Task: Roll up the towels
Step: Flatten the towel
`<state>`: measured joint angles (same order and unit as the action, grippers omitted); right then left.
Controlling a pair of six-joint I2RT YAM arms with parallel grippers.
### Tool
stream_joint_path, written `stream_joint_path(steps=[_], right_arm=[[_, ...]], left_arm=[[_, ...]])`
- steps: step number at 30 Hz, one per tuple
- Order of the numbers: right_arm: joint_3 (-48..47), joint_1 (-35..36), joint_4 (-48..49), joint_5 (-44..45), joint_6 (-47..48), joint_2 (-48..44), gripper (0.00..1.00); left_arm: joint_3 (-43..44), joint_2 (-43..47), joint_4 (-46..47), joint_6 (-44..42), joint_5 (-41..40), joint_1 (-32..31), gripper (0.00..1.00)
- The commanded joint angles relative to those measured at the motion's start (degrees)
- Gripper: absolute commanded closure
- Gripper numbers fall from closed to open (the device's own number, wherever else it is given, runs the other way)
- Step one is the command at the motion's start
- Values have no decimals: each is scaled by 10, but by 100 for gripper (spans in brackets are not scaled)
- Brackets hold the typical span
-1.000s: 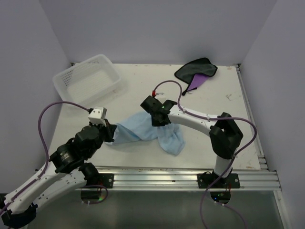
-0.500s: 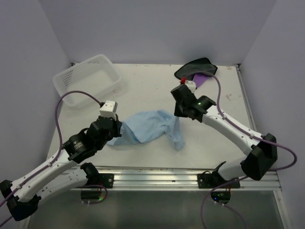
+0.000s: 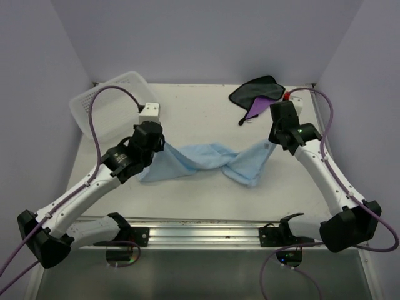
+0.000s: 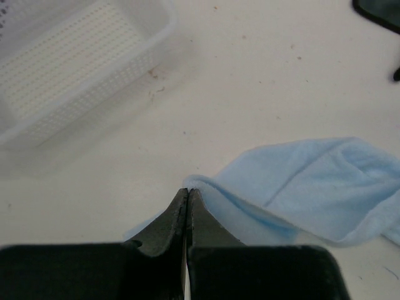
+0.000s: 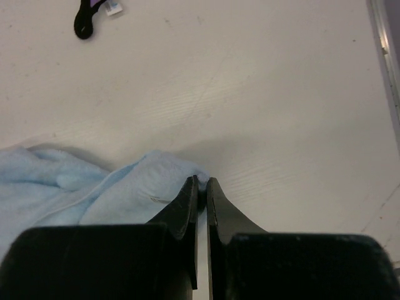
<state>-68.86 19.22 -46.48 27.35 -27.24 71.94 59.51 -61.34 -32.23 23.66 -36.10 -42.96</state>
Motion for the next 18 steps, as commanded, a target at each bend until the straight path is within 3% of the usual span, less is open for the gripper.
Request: stream_joint_path(steps=[1,8,18], right_arm=[[-56,-56,1,2,52,7,100],[-120,-153,10,-49,43,36,100],[-264,-180,-27,-56,72,52,100]], left_arm=[[51,3,24,-59,-10,78,100],[168,-54,28,-113,-10,153,100],[242,-57,30,-145,-10,214,100]])
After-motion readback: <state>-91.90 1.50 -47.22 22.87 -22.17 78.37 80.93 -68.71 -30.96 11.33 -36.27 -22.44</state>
